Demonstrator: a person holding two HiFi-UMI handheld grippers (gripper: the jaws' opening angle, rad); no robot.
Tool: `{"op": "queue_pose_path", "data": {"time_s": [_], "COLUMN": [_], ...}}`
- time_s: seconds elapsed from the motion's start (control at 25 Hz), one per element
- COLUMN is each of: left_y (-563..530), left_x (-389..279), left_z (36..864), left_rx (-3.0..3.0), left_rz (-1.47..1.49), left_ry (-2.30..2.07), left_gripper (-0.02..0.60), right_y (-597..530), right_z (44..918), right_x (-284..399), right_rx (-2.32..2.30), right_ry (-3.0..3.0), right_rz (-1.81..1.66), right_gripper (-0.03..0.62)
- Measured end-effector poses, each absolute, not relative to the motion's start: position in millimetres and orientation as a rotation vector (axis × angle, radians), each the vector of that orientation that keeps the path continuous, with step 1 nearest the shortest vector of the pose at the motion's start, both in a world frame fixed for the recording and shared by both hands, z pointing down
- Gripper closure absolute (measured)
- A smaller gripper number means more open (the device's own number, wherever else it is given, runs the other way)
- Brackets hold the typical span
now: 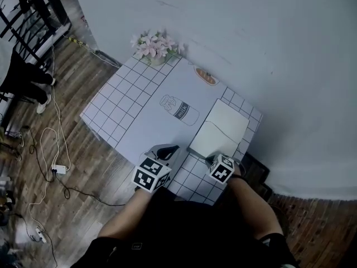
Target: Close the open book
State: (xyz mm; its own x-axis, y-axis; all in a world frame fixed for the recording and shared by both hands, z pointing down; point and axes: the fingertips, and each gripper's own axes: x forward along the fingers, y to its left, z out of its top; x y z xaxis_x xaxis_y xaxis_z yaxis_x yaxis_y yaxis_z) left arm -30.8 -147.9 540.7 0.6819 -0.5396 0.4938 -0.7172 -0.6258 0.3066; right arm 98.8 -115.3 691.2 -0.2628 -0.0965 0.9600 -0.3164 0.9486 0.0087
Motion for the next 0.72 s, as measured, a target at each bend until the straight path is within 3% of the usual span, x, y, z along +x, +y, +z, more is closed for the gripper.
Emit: {"op": "queue_pose_path", "data": {"time_s": [0.52, 0.56, 0.6, 0.72], "left_y": [-154, -154, -155, -155], "left_x": [-28, -28, -27, -24], "left_z": [547, 547, 547, 549], "left_rx": [2.398, 2.398, 2.398, 2.400], "left_rz": [0.498, 0.500, 0.502, 0.511], "left_ry": [-0.948, -0.944, -0.940, -0.927], "left_gripper": [0.572, 0.572, 0.572, 0.572], "right_y": [-135, -132, -128, -122], "right_z": [663, 668, 675, 694], "right_x": [119, 121, 123, 128], "right_rx": [0.409, 0.399, 0.380, 0.356], "right_ry": [-1.893, -1.879, -1.858, -1.812], "right_rz": [0.214, 0.216, 0.222, 0.230], "right_gripper": [0.591, 0.531, 0.340, 0.288]}}
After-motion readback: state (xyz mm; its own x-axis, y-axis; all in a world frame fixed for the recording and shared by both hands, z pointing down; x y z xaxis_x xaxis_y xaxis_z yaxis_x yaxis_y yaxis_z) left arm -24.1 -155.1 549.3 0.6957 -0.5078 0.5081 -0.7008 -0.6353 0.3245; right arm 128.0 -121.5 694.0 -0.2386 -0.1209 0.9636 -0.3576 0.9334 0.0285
